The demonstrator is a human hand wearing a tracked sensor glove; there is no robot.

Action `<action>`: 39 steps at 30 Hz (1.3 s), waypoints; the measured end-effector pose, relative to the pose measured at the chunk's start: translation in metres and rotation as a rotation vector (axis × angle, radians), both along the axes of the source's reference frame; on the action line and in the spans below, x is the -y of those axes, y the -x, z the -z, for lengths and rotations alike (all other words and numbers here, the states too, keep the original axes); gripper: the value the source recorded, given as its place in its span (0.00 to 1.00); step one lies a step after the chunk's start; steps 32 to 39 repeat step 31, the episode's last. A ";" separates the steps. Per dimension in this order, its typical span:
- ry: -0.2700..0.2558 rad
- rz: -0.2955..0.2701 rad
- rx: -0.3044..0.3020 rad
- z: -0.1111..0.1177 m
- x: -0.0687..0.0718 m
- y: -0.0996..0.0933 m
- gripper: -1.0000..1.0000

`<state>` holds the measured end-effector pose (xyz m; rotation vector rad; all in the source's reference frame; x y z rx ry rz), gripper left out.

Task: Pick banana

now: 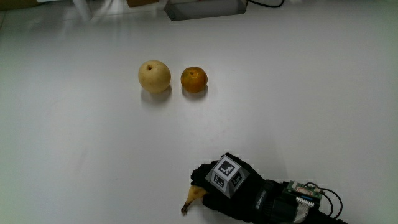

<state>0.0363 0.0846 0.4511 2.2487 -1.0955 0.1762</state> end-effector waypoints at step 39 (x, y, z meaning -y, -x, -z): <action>-0.091 -0.195 0.058 0.046 0.099 -0.048 1.00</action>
